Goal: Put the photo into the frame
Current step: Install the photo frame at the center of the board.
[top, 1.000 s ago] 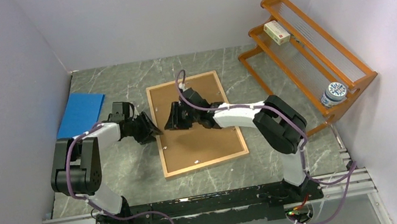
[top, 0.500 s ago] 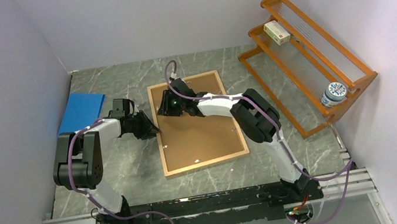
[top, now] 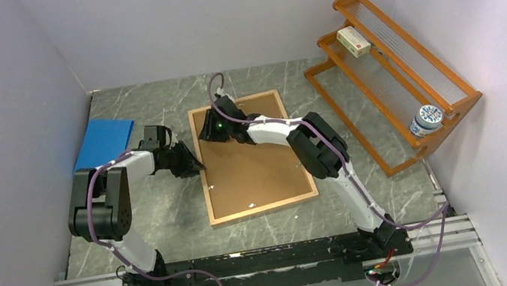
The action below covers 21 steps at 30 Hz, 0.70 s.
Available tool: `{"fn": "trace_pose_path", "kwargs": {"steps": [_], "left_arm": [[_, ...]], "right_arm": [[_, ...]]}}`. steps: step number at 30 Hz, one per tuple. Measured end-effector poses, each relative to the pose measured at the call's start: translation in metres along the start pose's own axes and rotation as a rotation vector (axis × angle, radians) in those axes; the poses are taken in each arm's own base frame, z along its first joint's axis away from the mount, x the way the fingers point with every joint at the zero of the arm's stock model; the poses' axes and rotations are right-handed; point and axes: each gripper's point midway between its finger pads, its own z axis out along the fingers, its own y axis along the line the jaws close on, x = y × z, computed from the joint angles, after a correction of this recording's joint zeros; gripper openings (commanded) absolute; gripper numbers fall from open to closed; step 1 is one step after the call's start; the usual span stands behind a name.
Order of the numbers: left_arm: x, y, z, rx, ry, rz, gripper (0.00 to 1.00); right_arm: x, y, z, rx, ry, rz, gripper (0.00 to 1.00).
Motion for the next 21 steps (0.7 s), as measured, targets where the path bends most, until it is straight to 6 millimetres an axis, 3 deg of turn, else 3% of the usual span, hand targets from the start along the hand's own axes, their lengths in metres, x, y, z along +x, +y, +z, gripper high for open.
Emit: {"fn": "trace_pose_path", "kwargs": {"steps": [21], "left_arm": [[0.000,0.000,0.001,0.007,0.021,0.013,0.21]], "right_arm": [[-0.002,0.008,0.015,-0.121,0.035,0.049,0.27]]}}
